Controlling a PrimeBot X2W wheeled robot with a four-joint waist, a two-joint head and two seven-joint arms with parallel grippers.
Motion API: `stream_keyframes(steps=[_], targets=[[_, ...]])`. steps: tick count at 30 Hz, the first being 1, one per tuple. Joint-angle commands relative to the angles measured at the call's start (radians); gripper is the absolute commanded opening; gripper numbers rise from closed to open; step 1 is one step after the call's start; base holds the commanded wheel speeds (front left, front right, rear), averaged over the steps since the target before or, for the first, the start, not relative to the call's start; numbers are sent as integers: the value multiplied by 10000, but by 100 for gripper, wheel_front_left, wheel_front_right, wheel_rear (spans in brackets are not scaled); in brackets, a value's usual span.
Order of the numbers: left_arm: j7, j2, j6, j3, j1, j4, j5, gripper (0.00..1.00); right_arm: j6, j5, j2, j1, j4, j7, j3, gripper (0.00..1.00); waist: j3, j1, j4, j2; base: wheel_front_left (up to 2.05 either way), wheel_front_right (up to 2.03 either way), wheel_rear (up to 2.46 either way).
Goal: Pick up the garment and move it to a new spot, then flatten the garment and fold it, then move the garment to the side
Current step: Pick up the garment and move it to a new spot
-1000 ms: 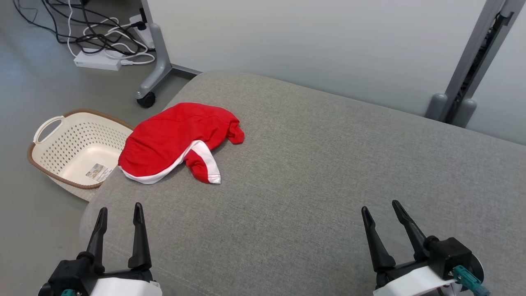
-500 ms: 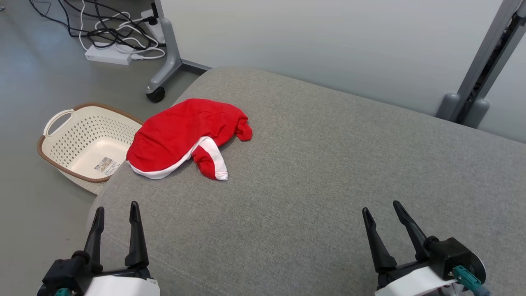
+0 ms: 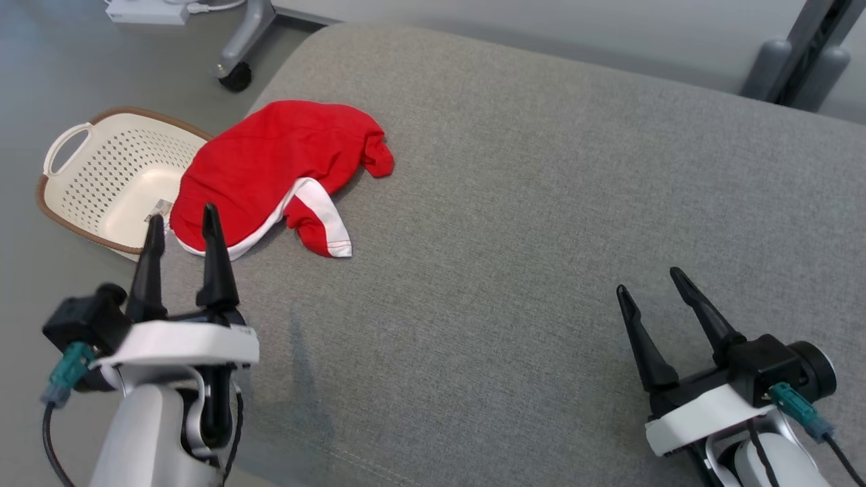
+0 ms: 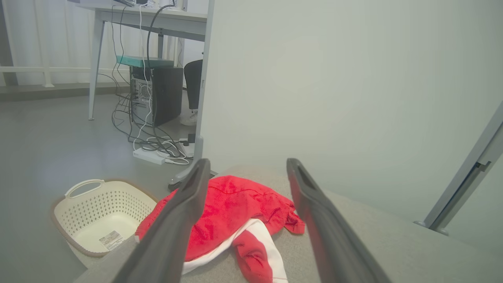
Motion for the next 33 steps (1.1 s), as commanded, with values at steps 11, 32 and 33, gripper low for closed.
stream_keyframes(steps=[11, 32, 33], targets=[[-14, 177, -629, 935, -3262, 3543, -283, 100, -2, -162, -576, -844, -73, 1, 4, 100, 1651, 0, -848, 0, 0, 0, 0], [3201, 1673, -730, 1158, -7010, 10093, -1123, 100, -2, -186, -567, -1430, 169, 5, 160, 100, 2596, 0, -1964, 0, 0, 0, 0], [3245, 1687, -697, 1103, -7006, 10170, -1091, 100, -2, -173, -558, -1438, 161, 5, 163, 100, 2613, 0, -2016, 0, 0, 0, 0]])
